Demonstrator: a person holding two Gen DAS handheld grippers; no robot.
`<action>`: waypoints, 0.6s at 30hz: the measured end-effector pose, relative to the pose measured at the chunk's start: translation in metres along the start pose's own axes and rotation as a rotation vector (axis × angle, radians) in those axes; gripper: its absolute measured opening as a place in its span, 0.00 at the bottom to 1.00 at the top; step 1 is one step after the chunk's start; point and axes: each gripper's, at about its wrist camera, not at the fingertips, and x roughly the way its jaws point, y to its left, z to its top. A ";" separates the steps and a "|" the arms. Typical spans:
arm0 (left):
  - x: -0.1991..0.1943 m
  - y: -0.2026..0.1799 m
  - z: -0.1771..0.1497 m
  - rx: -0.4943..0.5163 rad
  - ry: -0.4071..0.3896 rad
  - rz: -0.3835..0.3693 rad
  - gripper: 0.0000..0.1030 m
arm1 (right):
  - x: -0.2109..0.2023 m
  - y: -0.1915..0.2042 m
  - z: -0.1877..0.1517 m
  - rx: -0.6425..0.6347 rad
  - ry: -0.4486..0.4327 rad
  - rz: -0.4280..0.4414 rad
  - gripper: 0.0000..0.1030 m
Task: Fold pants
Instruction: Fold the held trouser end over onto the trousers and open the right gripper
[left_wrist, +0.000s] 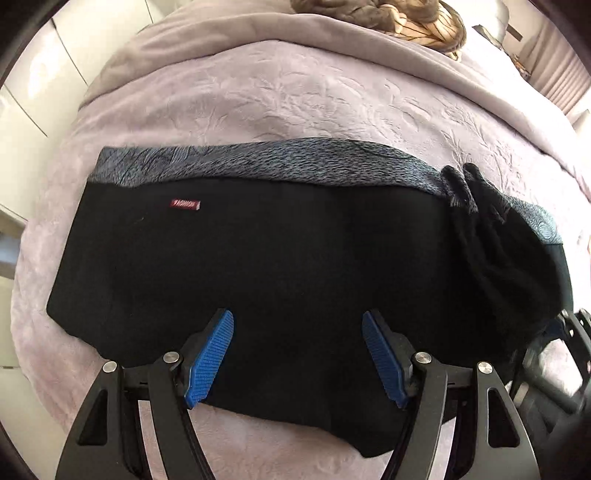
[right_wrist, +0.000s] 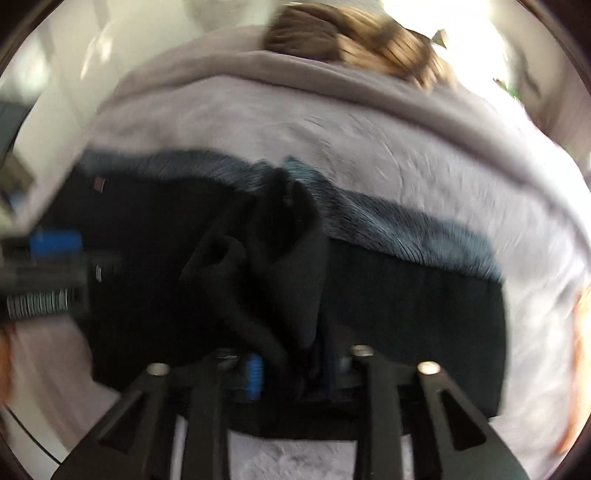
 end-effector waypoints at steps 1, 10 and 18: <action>-0.002 0.002 0.000 -0.004 0.007 -0.020 0.71 | -0.009 0.008 -0.003 -0.047 -0.008 0.012 0.47; -0.021 -0.039 0.014 0.040 0.060 -0.323 0.84 | -0.015 -0.134 -0.074 0.842 0.087 0.605 0.59; 0.016 -0.092 0.026 0.029 0.188 -0.321 0.84 | 0.039 -0.185 -0.130 1.320 0.025 0.849 0.59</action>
